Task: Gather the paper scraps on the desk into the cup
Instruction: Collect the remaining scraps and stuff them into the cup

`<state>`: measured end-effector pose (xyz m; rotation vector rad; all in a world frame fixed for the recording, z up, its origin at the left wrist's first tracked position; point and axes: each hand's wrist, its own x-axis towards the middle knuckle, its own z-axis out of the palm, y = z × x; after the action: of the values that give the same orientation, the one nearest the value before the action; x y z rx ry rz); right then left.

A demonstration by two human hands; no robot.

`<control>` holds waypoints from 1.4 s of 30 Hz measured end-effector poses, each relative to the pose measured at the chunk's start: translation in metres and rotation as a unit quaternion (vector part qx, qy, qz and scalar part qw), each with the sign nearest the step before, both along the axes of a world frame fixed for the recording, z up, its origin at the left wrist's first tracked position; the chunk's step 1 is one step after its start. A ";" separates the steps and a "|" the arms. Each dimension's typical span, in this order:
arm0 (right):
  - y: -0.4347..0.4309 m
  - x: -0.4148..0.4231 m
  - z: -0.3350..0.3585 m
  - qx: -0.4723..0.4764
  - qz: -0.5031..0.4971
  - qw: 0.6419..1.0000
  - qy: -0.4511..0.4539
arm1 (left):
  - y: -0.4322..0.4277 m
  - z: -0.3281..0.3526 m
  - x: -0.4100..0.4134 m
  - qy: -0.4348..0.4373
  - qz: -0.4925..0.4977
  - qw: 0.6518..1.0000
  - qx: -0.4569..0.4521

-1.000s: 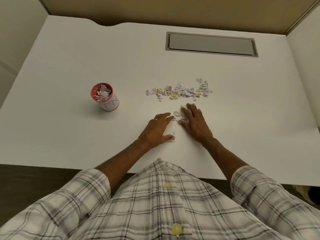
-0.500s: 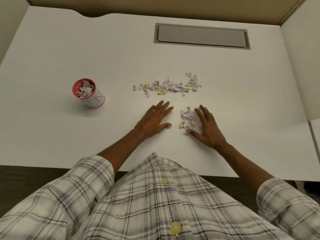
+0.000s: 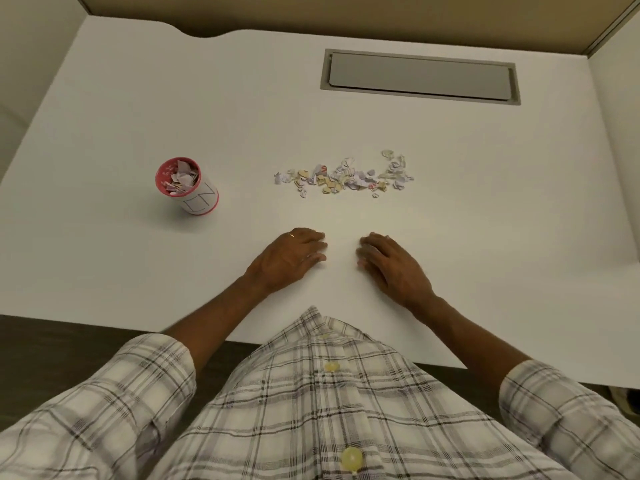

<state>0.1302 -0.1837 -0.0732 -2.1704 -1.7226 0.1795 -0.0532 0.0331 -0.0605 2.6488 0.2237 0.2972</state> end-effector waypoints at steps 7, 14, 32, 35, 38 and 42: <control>-0.041 0.004 0.008 -0.186 0.073 0.980 -0.026 | 0.000 -0.001 -0.011 0.098 0.005 0.990 0.099; -0.045 -0.018 0.009 -0.182 0.020 0.983 -0.007 | -0.011 0.004 -0.001 0.070 0.098 0.986 -0.116; -0.012 -0.033 0.029 -0.155 -0.085 0.984 -0.028 | -0.008 0.013 0.010 0.023 0.091 0.986 -0.141; -0.010 -0.035 0.029 -0.149 -0.094 0.984 -0.035 | -0.001 0.020 0.007 0.001 0.117 0.978 -0.173; -0.008 -0.037 0.029 -0.151 -0.101 0.982 -0.045 | 0.013 0.041 0.001 -0.026 0.182 0.962 -0.205; -0.007 -0.038 0.027 -0.148 -0.114 0.982 -0.035 | 0.053 0.084 -0.014 -0.128 0.248 0.931 -0.234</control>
<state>0.0926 -0.1904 -0.0466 -2.5986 -1.5481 0.3194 -0.0675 0.0863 0.0235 2.0240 0.7755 0.6570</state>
